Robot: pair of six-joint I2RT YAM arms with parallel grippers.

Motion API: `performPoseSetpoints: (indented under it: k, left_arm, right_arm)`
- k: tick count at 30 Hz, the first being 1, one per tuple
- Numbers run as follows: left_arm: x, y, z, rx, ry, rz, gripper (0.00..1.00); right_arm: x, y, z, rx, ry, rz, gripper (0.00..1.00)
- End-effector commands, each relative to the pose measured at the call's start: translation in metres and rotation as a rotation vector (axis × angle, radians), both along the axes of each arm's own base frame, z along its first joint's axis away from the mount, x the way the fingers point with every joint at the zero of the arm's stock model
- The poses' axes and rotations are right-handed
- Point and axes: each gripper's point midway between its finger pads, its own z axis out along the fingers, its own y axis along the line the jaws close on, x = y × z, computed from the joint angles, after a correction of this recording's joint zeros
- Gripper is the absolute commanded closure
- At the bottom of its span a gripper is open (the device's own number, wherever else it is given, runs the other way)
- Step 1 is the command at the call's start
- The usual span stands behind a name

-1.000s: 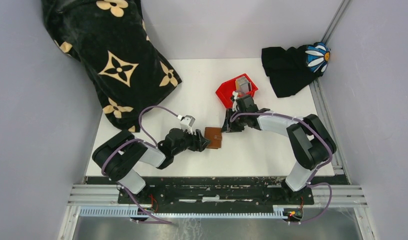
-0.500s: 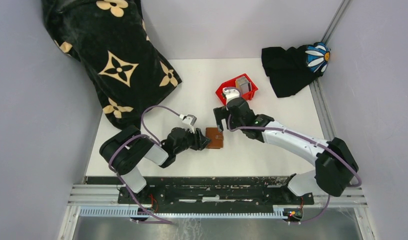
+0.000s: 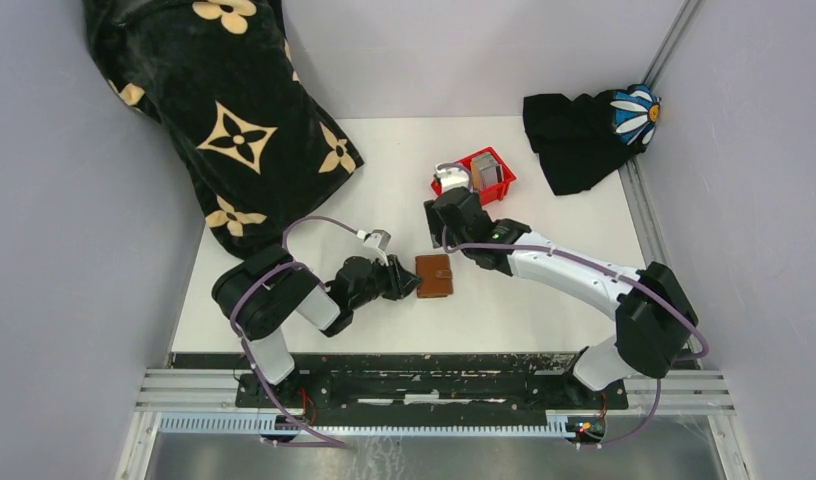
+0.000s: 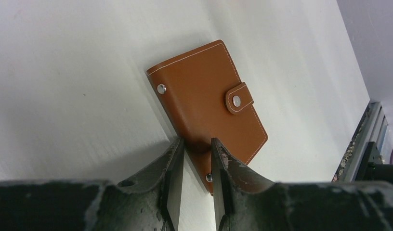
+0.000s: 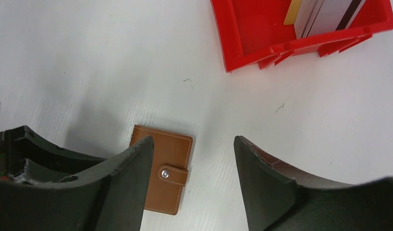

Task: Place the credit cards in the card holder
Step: Open the card holder at the center of the board.

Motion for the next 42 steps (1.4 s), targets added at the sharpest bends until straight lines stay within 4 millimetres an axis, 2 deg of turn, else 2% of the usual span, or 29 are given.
performPoseSetpoints:
  k: [1,4,7,10,14,26,42]
  left_arm:
    - [0.000,-0.006,0.007,-0.101,0.030,0.020,0.67]
    - [-0.002,-0.005,0.005,-0.120,0.045,0.027,0.67]
    - [-0.003,-0.002,0.002,-0.117,0.053,0.041,0.67]
    - [-0.004,0.000,0.000,-0.113,0.061,0.053,0.67]
    - [-0.004,0.001,-0.001,-0.116,0.070,0.062,0.70]
    - [-0.010,0.001,-0.009,-0.124,0.102,0.074,0.79]
    - [-0.014,0.006,-0.014,-0.119,0.119,0.093,0.82]
  right_arm:
    - [-0.007,-0.005,-0.010,-0.135,0.024,-0.049,0.33]
    - [-0.019,0.004,-0.031,-0.180,0.069,-0.019,0.32]
    - [-0.029,0.013,-0.050,-0.206,0.113,0.010,0.26]
    - [-0.037,0.016,-0.062,-0.243,0.142,0.006,0.20]
    - [-0.044,0.019,-0.075,-0.271,0.162,0.000,0.19]
    - [-0.055,0.029,-0.100,-0.324,0.190,-0.015,0.22]
    - [-0.051,0.012,-0.121,-0.415,0.205,-0.095,0.30]
